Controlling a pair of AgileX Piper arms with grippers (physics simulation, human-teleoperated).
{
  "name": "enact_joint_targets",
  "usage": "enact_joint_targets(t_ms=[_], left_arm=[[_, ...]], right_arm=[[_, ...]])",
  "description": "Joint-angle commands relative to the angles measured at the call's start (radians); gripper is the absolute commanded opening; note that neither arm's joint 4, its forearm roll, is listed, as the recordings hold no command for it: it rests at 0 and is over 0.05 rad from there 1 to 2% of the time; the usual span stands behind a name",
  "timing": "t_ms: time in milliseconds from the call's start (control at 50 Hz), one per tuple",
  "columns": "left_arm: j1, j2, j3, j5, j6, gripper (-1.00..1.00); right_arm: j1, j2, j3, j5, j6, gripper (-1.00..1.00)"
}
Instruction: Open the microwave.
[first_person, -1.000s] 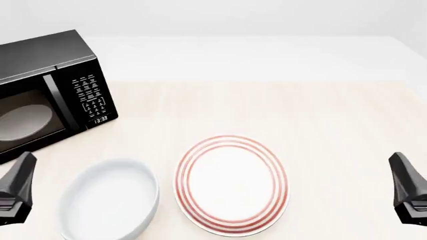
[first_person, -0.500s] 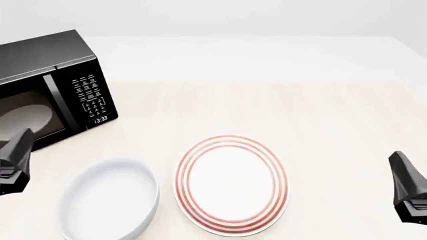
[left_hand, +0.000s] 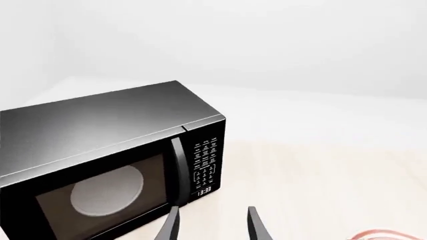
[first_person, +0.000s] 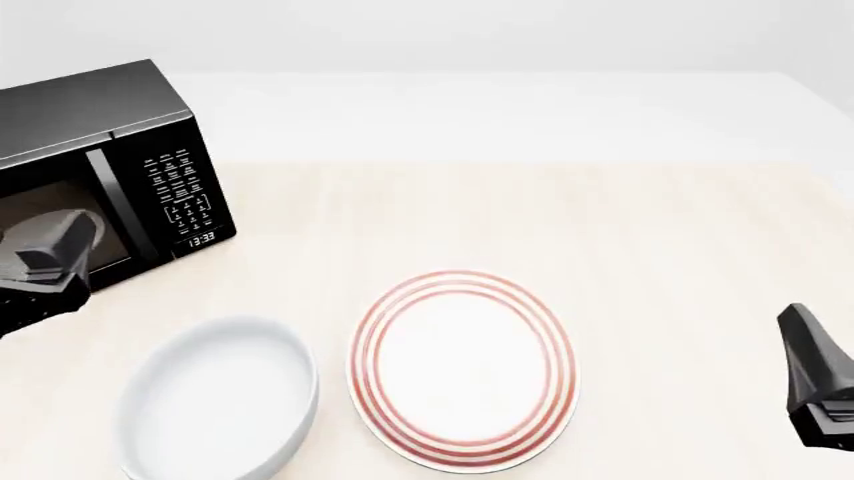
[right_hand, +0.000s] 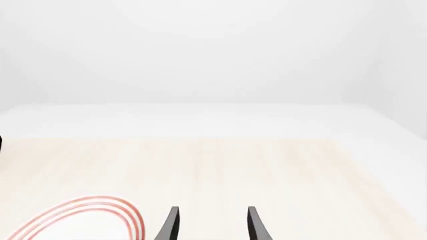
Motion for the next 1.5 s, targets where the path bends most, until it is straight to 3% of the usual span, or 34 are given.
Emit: enact_joint_targets(t_ms=[20,80,140,300,720,1120,1500], left_arm=[[0.028,0.174,-0.004,-0.137,-0.055,1.0],[0.03,0.218,-0.004,-0.171,-0.061,1.0],[0.024,0.265,-0.008,-0.192,-0.015,1.0],[0.054,0.388,-0.021,-0.274,-0.021,1.0],[0.092,0.54,-0.068,-0.35,0.004,1.0],[0.074,0.708,-0.134,-0.443,0.083,1.0],[0.091,0.837,-0.206,-0.484,0.037,1.0]], right_arm=[[0.0,-0.002,0.0,0.002,-0.001,1.0],[0.0,-0.002,0.0,0.002,-0.001,1.0],[0.0,-0.002,0.0,0.002,-0.001,1.0],[0.0,-0.002,0.0,0.002,-0.001,1.0],[0.0,-0.002,0.0,0.002,-0.001,1.0],[0.0,-0.002,0.0,0.002,-0.001,1.0],[0.0,-0.002,0.0,0.002,-0.001,1.0]])
